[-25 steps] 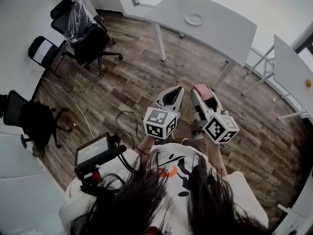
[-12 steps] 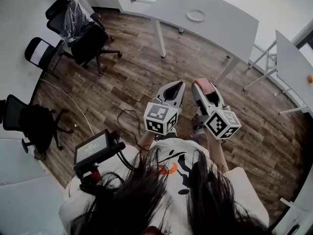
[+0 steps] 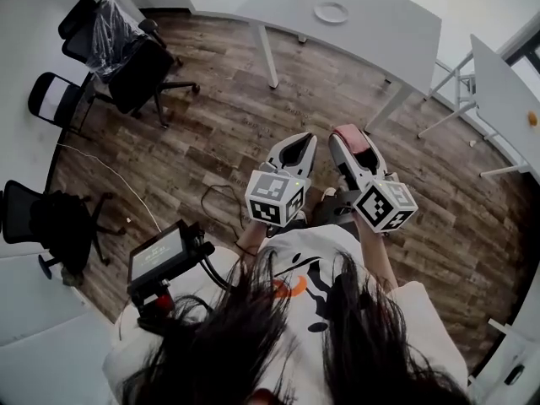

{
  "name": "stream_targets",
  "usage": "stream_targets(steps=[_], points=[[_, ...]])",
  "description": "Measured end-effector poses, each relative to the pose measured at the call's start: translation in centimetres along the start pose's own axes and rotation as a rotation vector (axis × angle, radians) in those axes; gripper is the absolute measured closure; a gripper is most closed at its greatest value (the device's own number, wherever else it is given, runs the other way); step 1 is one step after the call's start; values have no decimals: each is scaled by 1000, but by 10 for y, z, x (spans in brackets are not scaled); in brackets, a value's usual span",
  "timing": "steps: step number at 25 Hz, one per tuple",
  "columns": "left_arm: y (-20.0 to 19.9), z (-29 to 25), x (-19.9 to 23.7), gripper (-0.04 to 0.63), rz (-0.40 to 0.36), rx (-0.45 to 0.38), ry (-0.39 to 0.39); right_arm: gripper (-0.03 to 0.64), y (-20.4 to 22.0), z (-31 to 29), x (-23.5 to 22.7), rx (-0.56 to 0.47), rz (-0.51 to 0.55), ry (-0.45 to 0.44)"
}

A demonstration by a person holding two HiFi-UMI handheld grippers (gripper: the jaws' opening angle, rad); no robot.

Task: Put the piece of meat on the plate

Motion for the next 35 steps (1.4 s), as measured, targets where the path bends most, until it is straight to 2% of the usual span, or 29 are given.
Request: stream_targets(steps=[6, 12, 18, 29, 35], points=[[8, 7, -2, 589, 9, -2, 4, 293, 5, 7, 2, -5, 7, 5], [3, 0, 7, 589, -11, -20, -23, 293, 3, -6, -6, -3, 12, -14], [-25, -90, 51, 589, 12, -6, -55, 293, -38, -90, -57, 21, 10, -23], [-64, -226, 73, 589, 5, 0, -49, 293, -109, -177, -143, 50, 22, -14], [-69, -266, 76, 589, -4, 18, -47, 293, -129, -203, -172, 51, 12, -12]])
Point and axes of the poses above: the fingertips, and each gripper's own axes: z backward along the fingers, x to its left, y out of its underside, the point moved 6 cm from there along z, backward along the fingers, and after that the axes turned 3 degrees about -x, right-handed, at the moved point
